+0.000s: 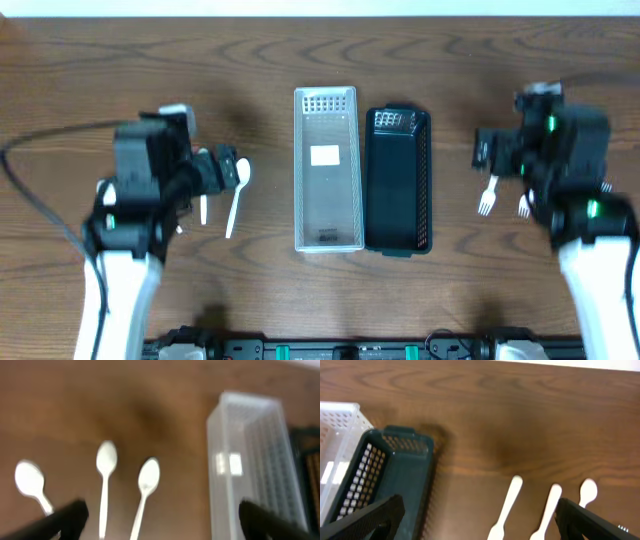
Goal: Pack container
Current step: 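Move the right gripper over the white forks and lower, then close the right gripper on a white fork handle, then carry the fork with the right gripper into the black caddy, then release the fork and move the right gripper back to the forks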
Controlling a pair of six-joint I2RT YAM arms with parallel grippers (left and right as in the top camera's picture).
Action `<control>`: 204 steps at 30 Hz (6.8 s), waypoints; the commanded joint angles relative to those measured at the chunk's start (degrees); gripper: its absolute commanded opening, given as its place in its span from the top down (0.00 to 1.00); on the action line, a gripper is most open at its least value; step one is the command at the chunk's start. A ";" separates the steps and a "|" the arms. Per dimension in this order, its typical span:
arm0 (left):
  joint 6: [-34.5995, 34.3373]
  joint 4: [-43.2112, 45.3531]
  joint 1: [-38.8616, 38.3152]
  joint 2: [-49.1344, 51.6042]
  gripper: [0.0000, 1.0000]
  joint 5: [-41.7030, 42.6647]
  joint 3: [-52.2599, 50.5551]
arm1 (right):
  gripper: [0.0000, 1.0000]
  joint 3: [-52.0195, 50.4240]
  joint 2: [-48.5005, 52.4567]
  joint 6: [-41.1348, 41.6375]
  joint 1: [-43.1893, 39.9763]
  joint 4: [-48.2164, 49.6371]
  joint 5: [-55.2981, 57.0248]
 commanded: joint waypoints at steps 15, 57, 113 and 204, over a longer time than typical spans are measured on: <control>0.31 -3.78 -0.20 11.43 0.22 -2.78 5.92 | 0.75 9.70 26.53 0.76 -0.11 -2.19 -2.80; 0.33 -5.01 -0.20 11.43 0.27 -2.78 5.92 | 0.70 9.70 35.78 0.50 5.70 1.95 -12.70; 0.33 -6.32 -0.20 11.43 0.26 -2.78 5.92 | 0.26 -9.11 34.45 26.99 -4.37 4.15 6.38; 0.35 -6.34 -0.20 11.43 0.25 -2.78 5.92 | 0.42 17.73 24.33 20.46 15.04 -15.26 8.09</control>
